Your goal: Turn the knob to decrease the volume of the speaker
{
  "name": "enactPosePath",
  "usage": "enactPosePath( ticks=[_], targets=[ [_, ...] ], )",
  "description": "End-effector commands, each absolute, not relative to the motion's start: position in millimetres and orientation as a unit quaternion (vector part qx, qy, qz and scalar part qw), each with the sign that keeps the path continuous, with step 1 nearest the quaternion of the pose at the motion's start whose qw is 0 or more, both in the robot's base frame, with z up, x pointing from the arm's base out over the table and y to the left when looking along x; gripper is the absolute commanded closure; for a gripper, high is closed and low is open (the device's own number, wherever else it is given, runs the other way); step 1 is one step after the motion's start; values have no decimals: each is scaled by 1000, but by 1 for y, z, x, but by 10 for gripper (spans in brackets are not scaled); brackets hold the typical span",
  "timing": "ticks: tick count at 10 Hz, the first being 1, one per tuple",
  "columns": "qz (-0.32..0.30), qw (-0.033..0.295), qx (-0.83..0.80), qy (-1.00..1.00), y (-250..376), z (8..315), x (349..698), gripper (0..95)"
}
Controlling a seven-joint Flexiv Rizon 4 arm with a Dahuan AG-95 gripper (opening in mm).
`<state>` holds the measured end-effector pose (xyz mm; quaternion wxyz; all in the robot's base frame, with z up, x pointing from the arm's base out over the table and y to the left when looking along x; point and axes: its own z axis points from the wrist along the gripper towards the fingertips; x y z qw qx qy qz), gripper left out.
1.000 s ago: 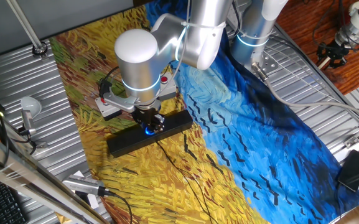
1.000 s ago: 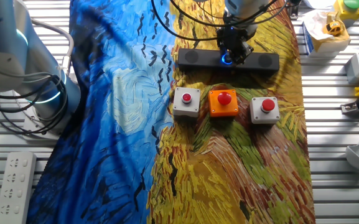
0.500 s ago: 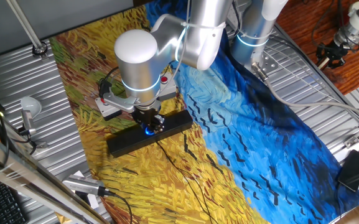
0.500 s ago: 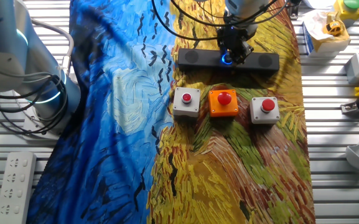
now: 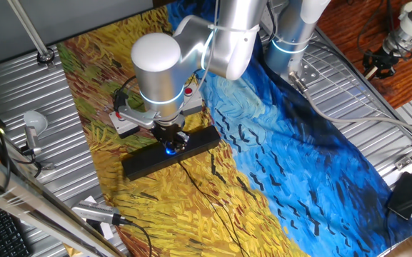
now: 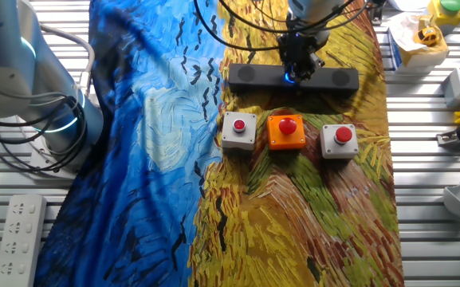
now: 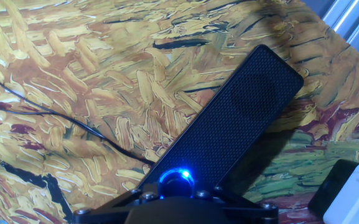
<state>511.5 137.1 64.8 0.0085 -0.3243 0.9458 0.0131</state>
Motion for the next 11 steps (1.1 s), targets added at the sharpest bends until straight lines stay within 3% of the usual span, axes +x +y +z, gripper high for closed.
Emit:
enactPosePath(
  ticks=[1, 11],
  targets=[
    [13, 9, -328, 945, 137, 64, 511, 950],
    [4, 7, -455, 891, 137, 64, 510, 950]
  ],
)
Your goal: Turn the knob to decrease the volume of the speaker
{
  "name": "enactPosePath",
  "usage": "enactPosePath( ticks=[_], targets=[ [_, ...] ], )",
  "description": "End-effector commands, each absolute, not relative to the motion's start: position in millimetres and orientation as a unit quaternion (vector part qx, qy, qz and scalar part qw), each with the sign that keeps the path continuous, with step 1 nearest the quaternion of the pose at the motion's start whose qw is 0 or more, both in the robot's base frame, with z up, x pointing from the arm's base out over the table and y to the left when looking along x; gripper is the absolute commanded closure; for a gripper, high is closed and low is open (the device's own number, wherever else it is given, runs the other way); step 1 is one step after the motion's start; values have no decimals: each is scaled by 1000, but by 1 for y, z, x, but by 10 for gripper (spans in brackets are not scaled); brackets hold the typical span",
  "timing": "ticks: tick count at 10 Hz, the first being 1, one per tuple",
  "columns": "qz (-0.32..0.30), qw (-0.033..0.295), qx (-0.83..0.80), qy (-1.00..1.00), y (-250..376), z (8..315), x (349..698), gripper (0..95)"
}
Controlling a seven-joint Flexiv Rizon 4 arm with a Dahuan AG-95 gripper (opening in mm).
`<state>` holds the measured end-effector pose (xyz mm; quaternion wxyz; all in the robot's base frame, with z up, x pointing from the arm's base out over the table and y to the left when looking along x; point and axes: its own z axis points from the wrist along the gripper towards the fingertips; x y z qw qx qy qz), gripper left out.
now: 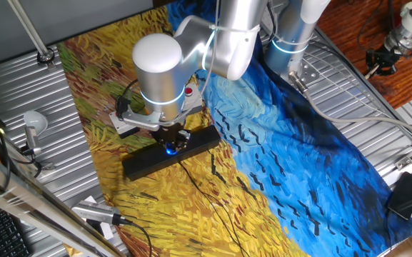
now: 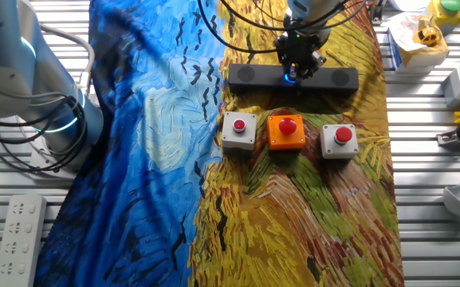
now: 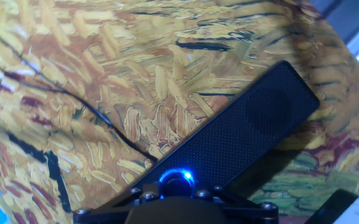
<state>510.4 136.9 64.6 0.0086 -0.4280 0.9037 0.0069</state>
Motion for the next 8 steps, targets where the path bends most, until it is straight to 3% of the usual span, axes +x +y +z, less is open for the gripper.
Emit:
enactPosePath(
  ticks=[1, 8],
  targets=[
    [2, 7, -482, 876, 137, 64, 510, 950],
    [-7, 4, -605, 796, 137, 64, 510, 950]
  ],
)
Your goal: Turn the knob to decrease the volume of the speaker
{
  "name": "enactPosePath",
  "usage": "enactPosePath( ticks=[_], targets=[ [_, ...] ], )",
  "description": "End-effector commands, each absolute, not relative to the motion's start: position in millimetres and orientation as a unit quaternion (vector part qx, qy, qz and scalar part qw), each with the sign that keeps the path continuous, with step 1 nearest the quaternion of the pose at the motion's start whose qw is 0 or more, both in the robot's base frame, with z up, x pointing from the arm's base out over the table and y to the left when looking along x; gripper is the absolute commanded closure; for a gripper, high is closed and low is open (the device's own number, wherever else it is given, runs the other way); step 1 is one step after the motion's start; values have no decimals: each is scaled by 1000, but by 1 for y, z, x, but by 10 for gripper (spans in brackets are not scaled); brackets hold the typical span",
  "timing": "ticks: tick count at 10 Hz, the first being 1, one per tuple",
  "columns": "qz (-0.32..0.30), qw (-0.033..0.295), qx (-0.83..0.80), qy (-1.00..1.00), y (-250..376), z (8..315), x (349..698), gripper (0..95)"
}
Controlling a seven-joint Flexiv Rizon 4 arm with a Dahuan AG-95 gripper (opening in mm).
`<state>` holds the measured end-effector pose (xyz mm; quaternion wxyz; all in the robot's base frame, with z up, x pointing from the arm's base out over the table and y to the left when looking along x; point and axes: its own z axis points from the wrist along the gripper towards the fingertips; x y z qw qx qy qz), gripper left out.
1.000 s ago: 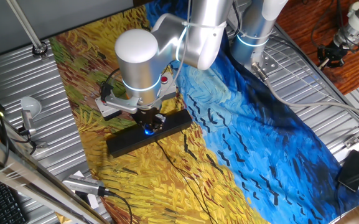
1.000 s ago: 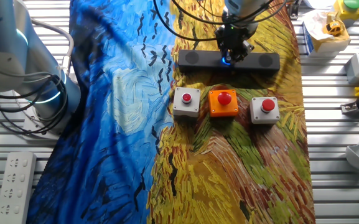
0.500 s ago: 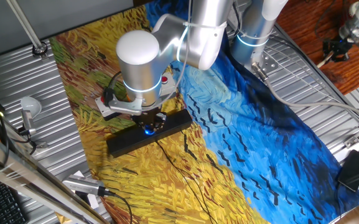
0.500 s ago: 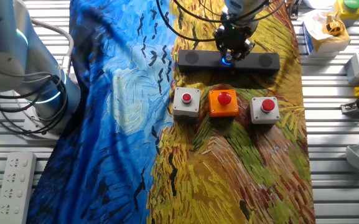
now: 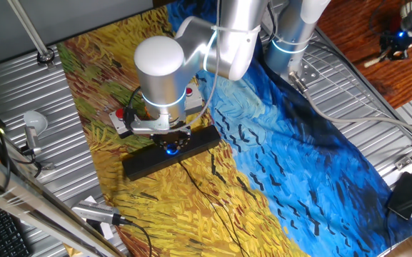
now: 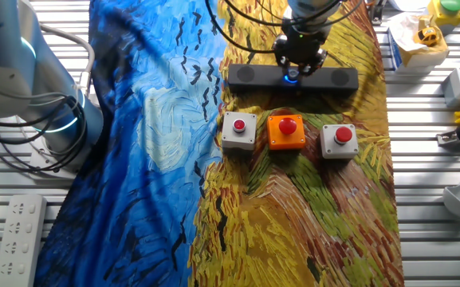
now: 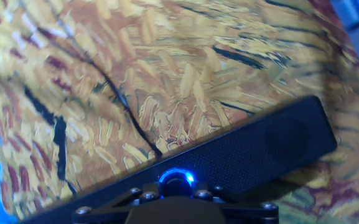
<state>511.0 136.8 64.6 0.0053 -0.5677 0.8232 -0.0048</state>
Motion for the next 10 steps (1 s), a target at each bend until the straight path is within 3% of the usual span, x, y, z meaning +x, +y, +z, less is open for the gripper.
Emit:
enactPosePath(
  ticks=[1, 10],
  targets=[
    [-8, 3, -625, 780, 137, 64, 510, 950],
    [-34, 1, -742, 670, 137, 64, 510, 950]
  ],
)
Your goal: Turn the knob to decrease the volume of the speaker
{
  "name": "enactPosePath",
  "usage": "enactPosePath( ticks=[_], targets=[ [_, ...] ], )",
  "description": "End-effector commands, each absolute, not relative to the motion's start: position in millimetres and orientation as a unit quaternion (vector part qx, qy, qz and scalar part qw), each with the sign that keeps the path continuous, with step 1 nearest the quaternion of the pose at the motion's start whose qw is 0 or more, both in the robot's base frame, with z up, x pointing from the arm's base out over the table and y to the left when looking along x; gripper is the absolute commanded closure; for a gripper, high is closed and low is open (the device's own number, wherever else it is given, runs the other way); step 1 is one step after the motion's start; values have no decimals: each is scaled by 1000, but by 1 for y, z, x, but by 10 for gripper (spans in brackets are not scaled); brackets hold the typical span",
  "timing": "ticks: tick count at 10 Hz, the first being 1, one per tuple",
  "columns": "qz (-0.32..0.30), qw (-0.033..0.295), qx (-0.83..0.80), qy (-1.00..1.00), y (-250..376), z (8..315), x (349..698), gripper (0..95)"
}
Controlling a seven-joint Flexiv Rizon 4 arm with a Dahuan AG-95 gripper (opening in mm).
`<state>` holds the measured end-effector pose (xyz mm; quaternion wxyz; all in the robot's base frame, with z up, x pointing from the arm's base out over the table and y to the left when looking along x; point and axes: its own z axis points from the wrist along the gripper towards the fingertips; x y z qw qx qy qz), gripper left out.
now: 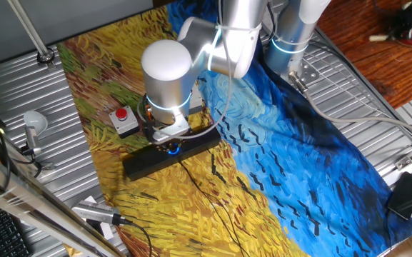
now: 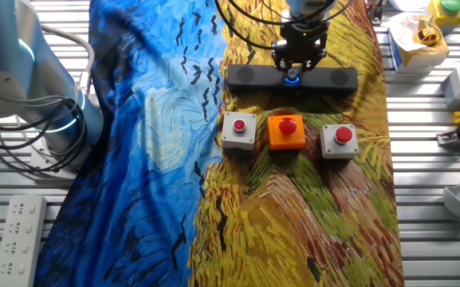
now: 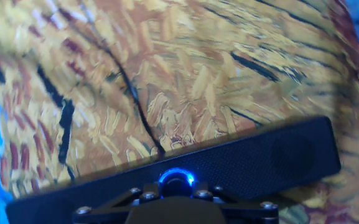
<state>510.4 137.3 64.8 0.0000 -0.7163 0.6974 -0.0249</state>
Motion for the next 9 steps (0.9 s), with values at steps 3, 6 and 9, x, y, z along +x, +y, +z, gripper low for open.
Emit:
enactPosePath(
  ticks=[3, 6, 9],
  targets=[
    [-43, -1, -764, 644, 137, 64, 511, 950],
    [-47, -3, -774, 632, 137, 64, 511, 950],
    [-49, -2, -776, 628, 137, 65, 511, 950]
  ],
)
